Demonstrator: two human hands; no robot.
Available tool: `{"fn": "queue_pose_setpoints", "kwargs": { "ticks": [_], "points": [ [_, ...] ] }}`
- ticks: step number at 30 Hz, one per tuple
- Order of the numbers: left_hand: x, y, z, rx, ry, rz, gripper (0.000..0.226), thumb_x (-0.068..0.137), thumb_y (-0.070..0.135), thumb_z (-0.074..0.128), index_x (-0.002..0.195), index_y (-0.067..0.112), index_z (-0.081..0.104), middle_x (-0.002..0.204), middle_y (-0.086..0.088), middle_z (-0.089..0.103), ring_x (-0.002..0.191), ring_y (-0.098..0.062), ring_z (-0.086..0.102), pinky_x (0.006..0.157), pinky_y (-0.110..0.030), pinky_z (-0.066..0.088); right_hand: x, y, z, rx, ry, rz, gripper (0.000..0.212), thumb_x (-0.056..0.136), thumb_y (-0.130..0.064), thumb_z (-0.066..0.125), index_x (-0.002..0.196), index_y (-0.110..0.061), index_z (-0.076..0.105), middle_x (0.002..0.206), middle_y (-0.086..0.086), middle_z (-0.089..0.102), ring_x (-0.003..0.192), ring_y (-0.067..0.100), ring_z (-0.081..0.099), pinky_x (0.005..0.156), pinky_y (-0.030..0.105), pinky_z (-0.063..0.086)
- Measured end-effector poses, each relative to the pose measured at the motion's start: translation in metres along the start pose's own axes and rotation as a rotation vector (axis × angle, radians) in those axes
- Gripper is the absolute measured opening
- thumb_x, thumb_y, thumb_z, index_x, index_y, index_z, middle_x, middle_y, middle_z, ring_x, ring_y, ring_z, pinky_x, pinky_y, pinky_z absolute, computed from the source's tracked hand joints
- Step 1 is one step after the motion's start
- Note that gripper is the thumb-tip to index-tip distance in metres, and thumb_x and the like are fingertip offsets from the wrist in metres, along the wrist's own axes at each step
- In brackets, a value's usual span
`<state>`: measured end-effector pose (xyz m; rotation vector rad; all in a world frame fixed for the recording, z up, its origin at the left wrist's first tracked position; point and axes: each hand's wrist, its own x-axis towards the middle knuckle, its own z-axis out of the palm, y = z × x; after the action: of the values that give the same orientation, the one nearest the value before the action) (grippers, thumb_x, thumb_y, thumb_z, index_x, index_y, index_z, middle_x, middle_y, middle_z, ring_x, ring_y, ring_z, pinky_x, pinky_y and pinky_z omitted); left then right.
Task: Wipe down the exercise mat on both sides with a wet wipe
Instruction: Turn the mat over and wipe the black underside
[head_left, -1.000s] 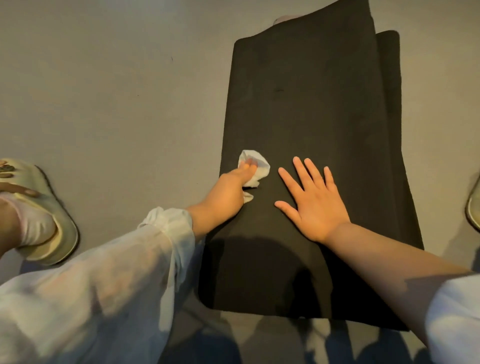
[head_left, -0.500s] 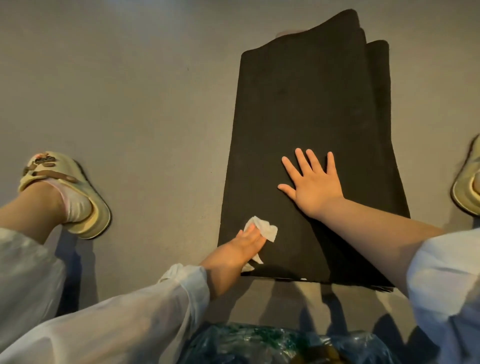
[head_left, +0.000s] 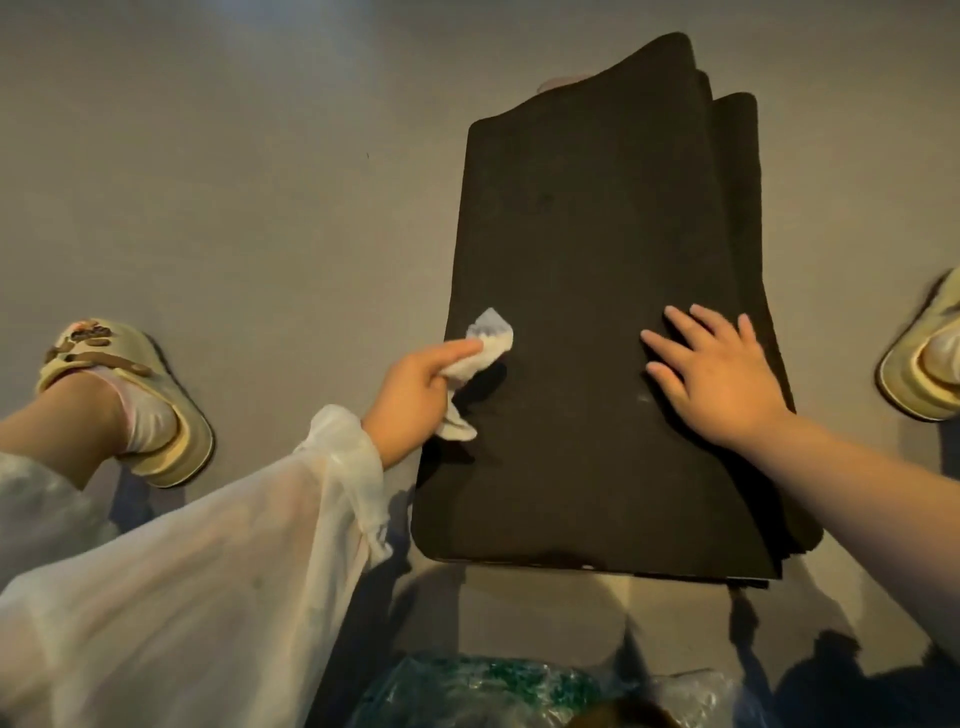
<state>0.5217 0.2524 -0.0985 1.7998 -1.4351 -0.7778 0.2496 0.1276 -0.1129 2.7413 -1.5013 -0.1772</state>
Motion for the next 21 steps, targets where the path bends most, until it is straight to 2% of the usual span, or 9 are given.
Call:
{"fn": "queue_pose_setpoints", "kwargs": {
  "ticks": [2,4,6,10,13,16,18,19,21],
  "points": [
    [0.030,-0.002,0.005,0.018,0.054,-0.037,0.041,0.097,-0.003,0.035,0.130,0.012,0.053,0.124,-0.004,0.054,0.107,-0.010,0.051,0.080,0.001,0.036,-0.001,-0.001,0.011,-0.034,-0.034,0.004,0.055,0.095,-0.050,0.019,0.143,-0.029,0.038,0.152,0.004,0.031,0.142,0.027,0.020,0.113,0.054,0.010],
    [0.057,0.000,0.010,-0.003,0.085,-0.043,0.035,0.100,0.008,0.036,0.131,0.012,0.053,0.115,0.003,0.054,0.105,-0.008,0.048,0.077,0.006,0.030,-0.002,-0.001,0.019,-0.058,-0.051,0.012,0.060,0.095,-0.052,0.009,0.145,-0.028,0.034,0.153,0.005,0.029,0.143,0.028,0.019,0.114,0.053,0.008],
    [0.086,0.000,0.018,-0.002,0.112,-0.060,0.035,0.101,0.013,0.036,0.134,0.014,0.050,0.116,0.003,0.054,0.107,-0.007,0.046,0.075,0.006,0.028,-0.002,-0.003,0.026,-0.082,-0.054,0.021,0.061,0.097,-0.052,0.004,0.146,-0.028,0.032,0.153,0.005,0.029,0.143,0.028,0.019,0.114,0.053,0.008],
    [0.142,-0.004,0.036,0.090,0.073,-0.050,0.047,0.097,0.007,0.044,0.143,0.013,0.036,0.137,-0.010,0.047,0.124,-0.022,0.044,0.085,0.000,0.018,0.000,-0.007,0.034,-0.048,-0.027,0.040,0.059,0.095,-0.047,0.012,0.141,-0.024,0.041,0.149,0.008,0.037,0.140,0.030,0.028,0.112,0.054,0.012],
    [0.174,-0.005,0.051,0.117,0.040,-0.021,0.049,0.097,0.008,0.044,0.145,0.011,0.032,0.147,-0.012,0.036,0.130,-0.017,0.037,0.094,0.001,0.017,0.003,-0.005,0.037,-0.018,0.001,0.027,0.055,0.096,-0.046,0.019,0.138,-0.023,0.047,0.147,0.009,0.041,0.138,0.031,0.033,0.111,0.054,0.015],
    [0.190,-0.013,0.063,0.226,-0.040,-0.004,0.048,0.101,0.009,0.035,0.148,0.016,0.026,0.156,-0.006,0.019,0.142,-0.026,0.019,0.113,-0.026,0.013,0.004,-0.003,0.040,0.010,0.019,0.032,0.055,0.096,-0.046,0.019,0.138,-0.024,0.046,0.148,0.008,0.039,0.138,0.030,0.032,0.111,0.054,0.014],
    [0.193,-0.017,0.069,0.273,-0.085,-0.019,0.048,0.102,0.012,0.030,0.149,0.020,0.024,0.157,-0.002,0.015,0.144,-0.028,0.013,0.116,-0.034,0.010,0.005,-0.002,0.041,0.019,0.040,0.031,0.054,0.096,-0.046,0.020,0.138,-0.024,0.046,0.147,0.008,0.040,0.138,0.030,0.033,0.111,0.054,0.014],
    [0.191,-0.019,0.070,0.281,-0.094,-0.011,0.048,0.100,0.015,0.036,0.148,0.018,0.028,0.156,-0.004,0.020,0.143,-0.028,0.018,0.116,-0.034,0.013,0.005,-0.001,0.041,0.020,0.043,0.028,0.054,0.096,-0.046,0.020,0.138,-0.024,0.046,0.147,0.008,0.040,0.138,0.031,0.033,0.111,0.054,0.013],
    [0.180,-0.016,0.071,0.160,-0.067,-0.035,0.054,0.091,0.027,0.056,0.141,0.013,0.041,0.148,-0.007,0.038,0.131,-0.025,0.041,0.111,-0.035,0.031,0.005,-0.001,0.042,0.022,0.035,0.025,0.054,0.096,-0.046,0.019,0.138,-0.024,0.045,0.148,0.008,0.039,0.138,0.031,0.031,0.111,0.053,0.011]
  ]
}}
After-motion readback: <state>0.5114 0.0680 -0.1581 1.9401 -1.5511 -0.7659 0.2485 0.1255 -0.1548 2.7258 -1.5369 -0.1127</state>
